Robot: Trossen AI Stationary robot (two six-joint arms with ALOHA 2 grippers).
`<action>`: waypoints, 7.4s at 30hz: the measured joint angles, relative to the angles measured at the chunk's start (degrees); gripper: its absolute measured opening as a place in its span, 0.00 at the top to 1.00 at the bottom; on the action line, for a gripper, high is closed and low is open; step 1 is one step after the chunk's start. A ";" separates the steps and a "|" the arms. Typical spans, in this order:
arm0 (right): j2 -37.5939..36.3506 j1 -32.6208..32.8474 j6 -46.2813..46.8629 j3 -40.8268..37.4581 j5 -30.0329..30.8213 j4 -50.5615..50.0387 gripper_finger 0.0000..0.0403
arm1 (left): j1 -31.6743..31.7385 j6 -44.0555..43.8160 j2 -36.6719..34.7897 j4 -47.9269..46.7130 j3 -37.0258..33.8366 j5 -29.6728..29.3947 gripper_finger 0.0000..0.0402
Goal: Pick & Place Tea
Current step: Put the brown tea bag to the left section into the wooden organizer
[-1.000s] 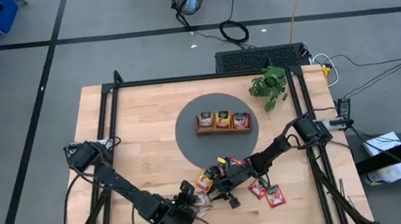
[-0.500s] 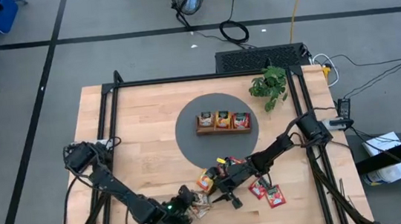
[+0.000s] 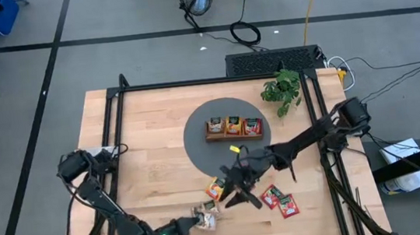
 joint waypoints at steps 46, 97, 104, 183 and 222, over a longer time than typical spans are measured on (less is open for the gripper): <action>7.63 -5.08 19.71 1.64 -23.63 6.23 0.82 | 9.01 25.78 0.00 16.69 0.00 1.23 0.99; -29.93 -4.52 -25.88 -24.93 14.58 -7.74 0.98 | 35.26 -23.52 -34.92 55.96 -37.39 60.41 0.99; -27.27 -1.85 -29.28 -29.24 24.38 4.66 0.98 | 40.53 -37.71 -35.52 69.33 -45.96 59.61 0.95; -12.62 13.87 -26.79 -29.33 54.79 13.06 0.73 | 64.55 -27.43 -23.78 20.77 -17.95 73.74 1.00; -14.30 17.13 -34.01 -29.33 62.32 12.62 0.77 | 74.45 -28.48 -6.34 35.38 -21.73 79.17 0.73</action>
